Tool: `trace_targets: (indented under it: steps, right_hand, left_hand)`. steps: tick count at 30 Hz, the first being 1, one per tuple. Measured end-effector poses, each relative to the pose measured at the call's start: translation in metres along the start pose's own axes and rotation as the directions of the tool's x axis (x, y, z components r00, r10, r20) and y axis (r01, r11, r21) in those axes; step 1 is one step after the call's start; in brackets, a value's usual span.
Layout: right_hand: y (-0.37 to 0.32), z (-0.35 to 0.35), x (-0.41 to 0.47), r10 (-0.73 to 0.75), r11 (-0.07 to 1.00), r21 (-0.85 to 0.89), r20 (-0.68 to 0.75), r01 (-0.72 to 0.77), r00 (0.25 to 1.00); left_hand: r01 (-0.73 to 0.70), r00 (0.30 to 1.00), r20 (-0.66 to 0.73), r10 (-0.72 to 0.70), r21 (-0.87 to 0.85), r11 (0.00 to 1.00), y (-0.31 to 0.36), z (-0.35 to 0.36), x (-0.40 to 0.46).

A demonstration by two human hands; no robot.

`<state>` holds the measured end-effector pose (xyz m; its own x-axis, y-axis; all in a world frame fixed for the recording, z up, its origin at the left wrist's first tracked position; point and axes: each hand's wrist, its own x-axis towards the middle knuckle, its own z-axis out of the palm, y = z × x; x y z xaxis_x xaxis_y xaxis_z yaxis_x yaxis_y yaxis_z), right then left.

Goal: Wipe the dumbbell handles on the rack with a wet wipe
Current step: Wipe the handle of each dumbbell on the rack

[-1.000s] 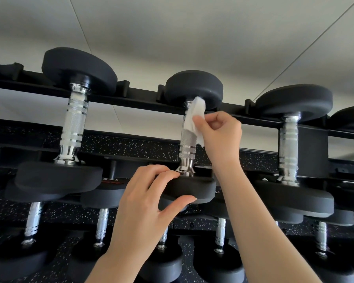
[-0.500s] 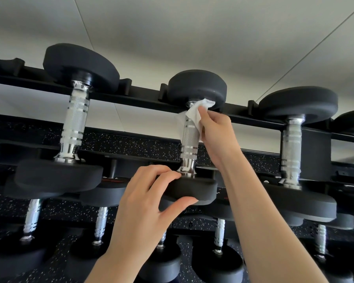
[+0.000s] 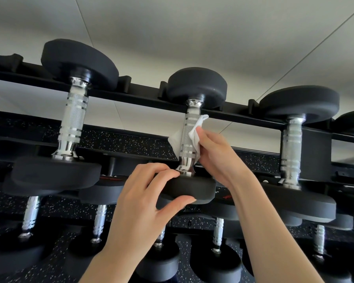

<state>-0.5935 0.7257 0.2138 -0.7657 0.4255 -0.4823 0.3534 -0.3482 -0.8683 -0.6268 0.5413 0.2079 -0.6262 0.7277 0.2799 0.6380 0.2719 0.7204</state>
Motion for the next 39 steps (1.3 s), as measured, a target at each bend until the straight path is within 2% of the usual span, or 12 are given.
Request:
trace_targets:
  steps: [4, 6, 9, 11, 16, 18, 21, 25, 28, 34, 37, 39]
  right_hand:
    - [0.004, -0.004, -0.013, 0.061, 0.992, -0.117, 0.049, -0.054, 0.997]
    - [0.003, -0.008, -0.019, 0.075, 0.968, -0.244, 0.086, -0.052, 0.993]
    - [-0.002, -0.013, -0.03, 0.086, 0.879, -0.476, 0.101, -0.028, 0.991]
    - [-0.005, -0.012, -0.039, 0.091, 0.821, -0.57, 0.078, -0.031, 0.993]
    - [-0.008, -0.002, -0.058, -0.081, 0.652, -0.754, 0.03, 0.076, 0.996]
    - [-0.005, -0.001, -0.058, -0.233, 0.602, -0.792, -0.052, 0.102, 0.971]
    - [-0.002, 0.004, -0.056, -0.378, 0.628, -0.772, -0.188, 0.101, 0.906]
    - [-0.004, 0.009, -0.05, -0.442, 0.548, -0.816, -0.098, 0.182, 0.892]
    - [-0.009, 0.013, -0.044, -0.34, 0.498, -0.851, -0.017, 0.165, 0.94]
    - [-0.027, 0.027, -0.029, -0.146, 0.22, -0.97, 0.068, 0.099, 0.987]
    - [-0.032, 0.038, -0.024, -0.124, -0.013, -0.995, 0.098, 0.097, 0.987]
    - [-0.034, 0.043, -0.025, -0.129, -0.103, -0.99, 0.105, 0.092, 0.986]
  left_hand:
    - [-0.011, 1.0, -0.009, 0.011, -0.003, 1.0, 0.0, 0.0, 0.0]
    - [-0.013, 1.0, -0.008, 0.013, -0.006, 1.0, 0.0, 0.0, 0.0]
    - [-0.004, 1.0, 0.001, 0.004, -0.007, 1.0, 0.0, -0.001, 0.0]
    - [0.004, 1.0, -0.001, -0.004, -0.007, 1.0, 0.0, -0.001, 0.0]
    - [0.015, 1.0, -0.016, -0.016, -0.01, 1.0, 0.0, 0.001, -0.001]
    - [0.019, 1.0, -0.016, -0.02, -0.011, 1.0, 0.0, 0.001, -0.002]
    - [0.015, 0.999, -0.032, -0.016, -0.027, 1.0, 0.0, 0.002, -0.003]
    - [0.042, 0.997, -0.065, -0.046, -0.06, 0.997, -0.003, 0.002, -0.005]
    - [0.109, 0.991, -0.076, -0.115, -0.073, 0.991, -0.006, 0.0, -0.007]
    - [0.118, 0.99, -0.066, -0.125, -0.101, 0.988, -0.01, -0.001, -0.004]
    - [0.114, 0.99, -0.072, -0.123, -0.118, 0.986, -0.01, -0.001, -0.004]
    - [0.111, 0.99, -0.077, -0.12, -0.115, 0.987, -0.011, -0.001, -0.005]
